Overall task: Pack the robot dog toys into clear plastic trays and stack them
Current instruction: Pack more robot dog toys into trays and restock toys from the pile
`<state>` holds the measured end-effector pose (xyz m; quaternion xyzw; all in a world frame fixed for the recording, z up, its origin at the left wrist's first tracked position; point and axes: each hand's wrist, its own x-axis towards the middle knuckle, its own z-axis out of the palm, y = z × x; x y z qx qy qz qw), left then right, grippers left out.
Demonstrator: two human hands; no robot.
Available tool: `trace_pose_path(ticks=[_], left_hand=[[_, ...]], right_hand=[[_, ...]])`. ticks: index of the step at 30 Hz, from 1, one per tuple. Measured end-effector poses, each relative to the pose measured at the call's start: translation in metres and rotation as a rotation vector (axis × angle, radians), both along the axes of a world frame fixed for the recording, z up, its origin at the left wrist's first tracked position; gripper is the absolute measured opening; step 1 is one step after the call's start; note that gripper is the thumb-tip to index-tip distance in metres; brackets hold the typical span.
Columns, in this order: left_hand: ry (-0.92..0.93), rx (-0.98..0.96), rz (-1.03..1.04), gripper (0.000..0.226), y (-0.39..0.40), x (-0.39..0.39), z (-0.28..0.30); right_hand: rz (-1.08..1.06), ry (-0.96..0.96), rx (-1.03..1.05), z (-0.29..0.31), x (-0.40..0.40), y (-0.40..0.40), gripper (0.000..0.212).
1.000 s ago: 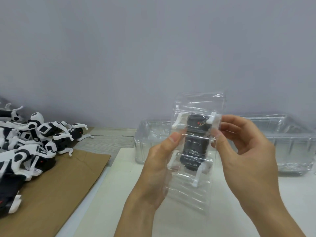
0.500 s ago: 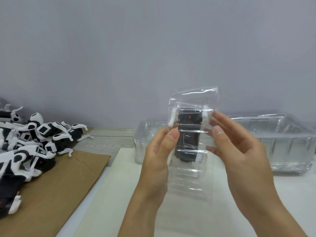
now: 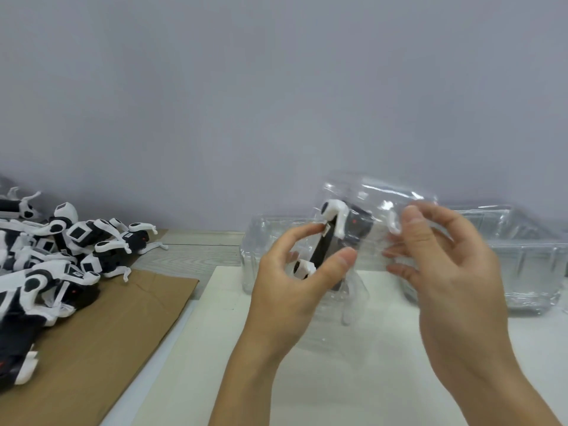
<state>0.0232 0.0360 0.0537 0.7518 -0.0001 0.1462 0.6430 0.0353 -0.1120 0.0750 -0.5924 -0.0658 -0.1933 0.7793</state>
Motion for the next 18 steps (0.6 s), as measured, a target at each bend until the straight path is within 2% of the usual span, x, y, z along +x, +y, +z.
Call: trace_pose_path(ticks=[3, 7, 10, 12, 15, 18], left_hand=[[0.028, 0.128, -0.006, 0.062, 0.005, -0.004, 0.005], [0.059, 0.267, -0.116, 0.061, 0.012, -0.010, 0.012], [0.167, 0.451, -0.161, 0.071, 0.014, -0.012, 0.011], [0.261, 0.565, -0.202, 0.078, 0.012, -0.012, 0.009], [0.357, 0.715, -0.261, 0.086, 0.002, -0.013, 0.005], [0.355, 0.849, -0.283, 0.095, -0.008, -0.011, 0.000]], right_hand=[[-0.083, 0.055, 0.011, -0.002, 0.005, -0.012, 0.038], [-0.113, 0.089, -0.005, 0.000, 0.009, -0.028, 0.035], [-0.097, 0.093, -0.086, 0.001, 0.010, -0.036, 0.040], [-0.071, 0.088, -0.194, 0.000, 0.010, -0.038, 0.038], [0.017, 0.095, -0.394, -0.006, 0.013, -0.038, 0.019], [0.121, 0.187, -0.667, -0.020, 0.016, -0.031, 0.020]])
